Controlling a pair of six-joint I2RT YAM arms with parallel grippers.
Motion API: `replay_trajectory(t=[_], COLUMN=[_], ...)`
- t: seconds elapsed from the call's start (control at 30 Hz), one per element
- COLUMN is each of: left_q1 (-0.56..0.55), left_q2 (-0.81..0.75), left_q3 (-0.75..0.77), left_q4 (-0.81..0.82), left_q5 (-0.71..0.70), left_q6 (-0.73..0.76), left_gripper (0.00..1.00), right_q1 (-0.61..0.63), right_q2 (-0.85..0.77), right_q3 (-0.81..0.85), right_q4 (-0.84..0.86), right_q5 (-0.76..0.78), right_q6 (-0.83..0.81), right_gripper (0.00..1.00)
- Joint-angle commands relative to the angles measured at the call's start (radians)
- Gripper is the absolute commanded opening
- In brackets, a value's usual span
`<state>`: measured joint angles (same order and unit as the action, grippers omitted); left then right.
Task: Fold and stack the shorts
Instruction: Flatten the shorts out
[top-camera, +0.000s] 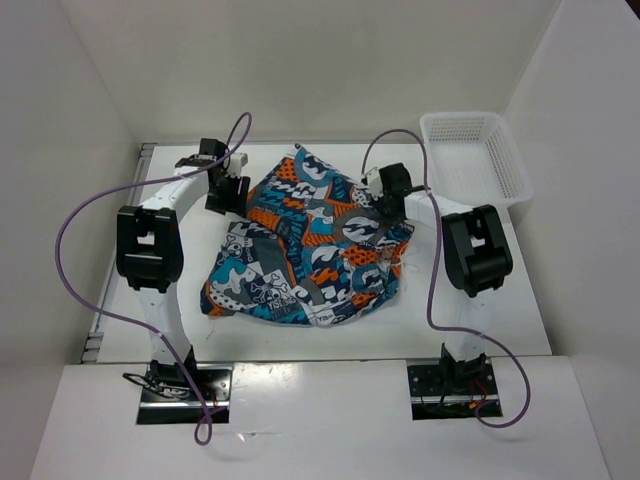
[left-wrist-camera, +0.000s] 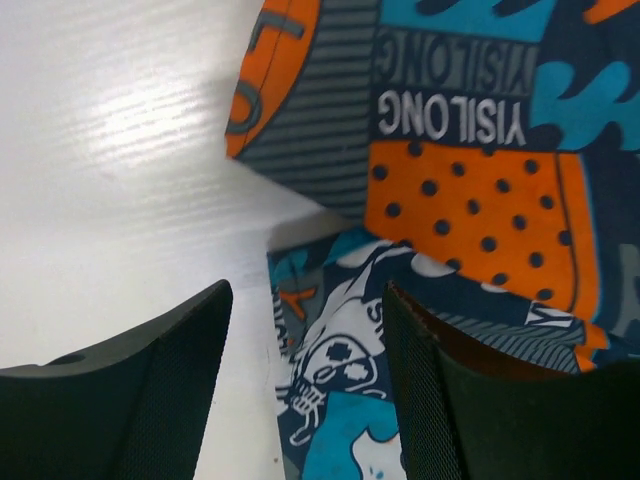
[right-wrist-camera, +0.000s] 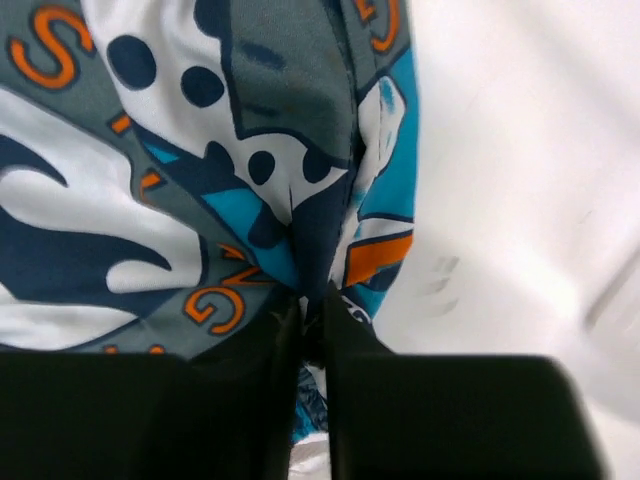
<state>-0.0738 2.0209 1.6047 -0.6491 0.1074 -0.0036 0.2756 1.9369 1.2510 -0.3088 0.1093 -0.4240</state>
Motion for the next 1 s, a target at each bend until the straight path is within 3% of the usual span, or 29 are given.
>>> replay_trajectory(t=[0.0,0.1,0.3,0.43,0.47,0.5,0.57,0.67,0.77,0.97], left_q1=[-0.003,-0.003,0.032,0.042,0.042,0.042,0.051,0.06,0.06,0.071], left_q2=[0.027,0.027,0.027,0.09,0.108,0.151,0.186,0.178,0.112,0.038], left_q3=[0.037,0.046,0.106,0.173,0.193,0.213,0.247,0.206,0.025,-0.124], left_q4=[0.038,0.039,0.057,0.114,0.126,0.126,0.112,0.124,0.196,0.218], left_q5=[0.017,-0.009,-0.043,-0.089,-0.103,-0.116,-0.137,-0.137,-0.17,-0.184], left_q6=[0.004,0.004,0.004,0.004,0.004,0.004,0.004,0.004,0.004,0.004], left_gripper=[0.69,0.69,0.71,0.73,0.73,0.73,0.73,0.73,0.73,0.73], right_q1=[0.036,0.074,0.126,0.146,0.155,0.155,0.155,0.155,0.155,0.155], right_q2=[0.068,0.134,0.322,0.396,0.396,0.407,0.407,0.387,0.338,0.136], right_q3=[0.169,0.318,0.608,0.688,0.688,0.688,0.668,0.642,0.608,0.469], right_q4=[0.056,0.095,0.151,0.117,0.117,0.108,0.108,0.129,0.14,0.079], right_q5=[0.003,0.071,0.205,0.162,0.153,0.153,0.153,0.205,0.236,0.138], right_q6=[0.007,0.048,0.084,0.094,0.105,0.105,0.117,0.117,0.117,0.079], right_gripper=[0.1,0.0,0.02,0.27,0.41,0.68,0.81,0.88,0.89,0.89])
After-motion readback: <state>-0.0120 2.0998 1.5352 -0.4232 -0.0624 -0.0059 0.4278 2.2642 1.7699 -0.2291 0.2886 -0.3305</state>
